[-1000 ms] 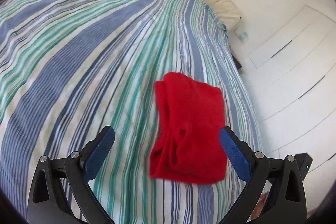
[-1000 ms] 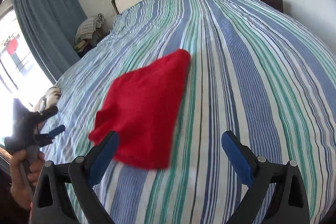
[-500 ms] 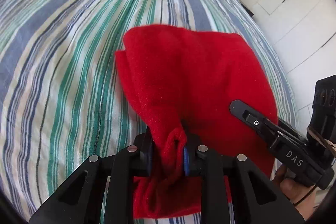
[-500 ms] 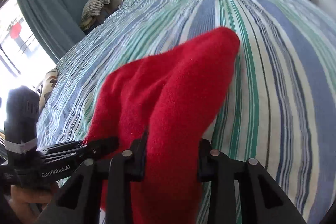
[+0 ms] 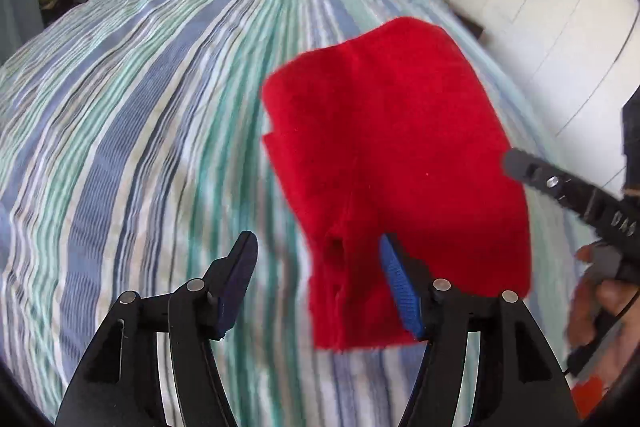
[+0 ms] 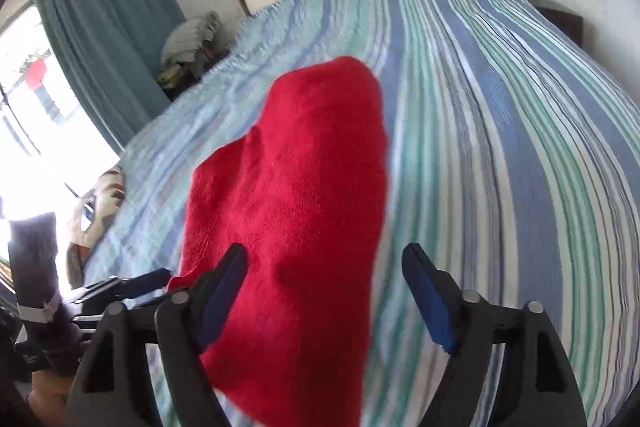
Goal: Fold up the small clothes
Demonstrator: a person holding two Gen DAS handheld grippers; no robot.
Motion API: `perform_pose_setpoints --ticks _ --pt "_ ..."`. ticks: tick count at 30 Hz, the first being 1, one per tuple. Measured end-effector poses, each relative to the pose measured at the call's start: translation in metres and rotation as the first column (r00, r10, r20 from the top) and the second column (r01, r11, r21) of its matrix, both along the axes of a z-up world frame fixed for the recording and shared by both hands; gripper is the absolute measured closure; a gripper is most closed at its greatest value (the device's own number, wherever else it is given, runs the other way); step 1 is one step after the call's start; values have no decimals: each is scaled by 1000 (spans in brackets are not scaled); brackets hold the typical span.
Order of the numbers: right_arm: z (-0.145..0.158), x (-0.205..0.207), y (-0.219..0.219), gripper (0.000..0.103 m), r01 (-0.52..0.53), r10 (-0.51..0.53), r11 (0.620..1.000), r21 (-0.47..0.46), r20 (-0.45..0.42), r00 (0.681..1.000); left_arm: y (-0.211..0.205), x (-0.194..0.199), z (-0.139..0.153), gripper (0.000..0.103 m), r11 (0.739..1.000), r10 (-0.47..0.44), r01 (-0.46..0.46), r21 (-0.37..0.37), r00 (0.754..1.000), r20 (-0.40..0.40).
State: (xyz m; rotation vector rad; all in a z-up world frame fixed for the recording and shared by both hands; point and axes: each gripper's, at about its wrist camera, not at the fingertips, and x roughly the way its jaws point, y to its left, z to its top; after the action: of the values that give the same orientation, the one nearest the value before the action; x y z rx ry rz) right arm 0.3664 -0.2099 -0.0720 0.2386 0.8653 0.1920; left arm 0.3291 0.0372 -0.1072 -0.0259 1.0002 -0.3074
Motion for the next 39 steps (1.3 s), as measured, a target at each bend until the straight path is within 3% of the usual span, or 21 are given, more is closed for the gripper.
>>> perform_pose_setpoints --ticks 3,4,5,8,15,18,22,25,29,36,39 --pt "-23 -46 -18 23 2 -6 996 -92 -37 999 7 -55 -25 32 990 -6 0 141 999 39" --pt "-28 -64 -22 22 3 -9 992 -125 -42 999 7 -76 -28 22 983 -7 -5 182 998 61" --pt "-30 -81 -27 21 4 -12 988 -153 -48 999 5 -97 -28 12 976 -9 -11 216 996 89" --pt "-27 -130 -31 18 3 -16 976 -217 -58 998 -6 -147 -14 6 954 -7 -43 297 986 165" --pt "34 -210 -16 6 -7 11 976 -216 19 1000 -17 -204 54 4 942 61 -135 308 969 239" --pt "52 -236 -8 5 -19 23 980 -200 16 1000 -11 -219 73 4 948 101 -160 274 970 220" --pt "67 -265 6 3 -38 42 977 -208 16 999 -5 -234 81 4 956 128 -149 253 987 96" --pt "76 -285 12 2 -44 48 977 -208 16 999 0 -250 85 4 968 138 -149 202 988 68" --pt "85 -307 16 2 -51 54 973 -227 6 999 7 -266 95 4 973 157 -166 161 985 65" --pt "97 -330 17 2 -63 65 969 -240 3 998 -1 -288 116 4 947 166 -203 251 973 158" --pt "103 -337 19 2 -65 68 968 -244 7 998 -2 -293 122 4 945 168 -209 252 970 173"
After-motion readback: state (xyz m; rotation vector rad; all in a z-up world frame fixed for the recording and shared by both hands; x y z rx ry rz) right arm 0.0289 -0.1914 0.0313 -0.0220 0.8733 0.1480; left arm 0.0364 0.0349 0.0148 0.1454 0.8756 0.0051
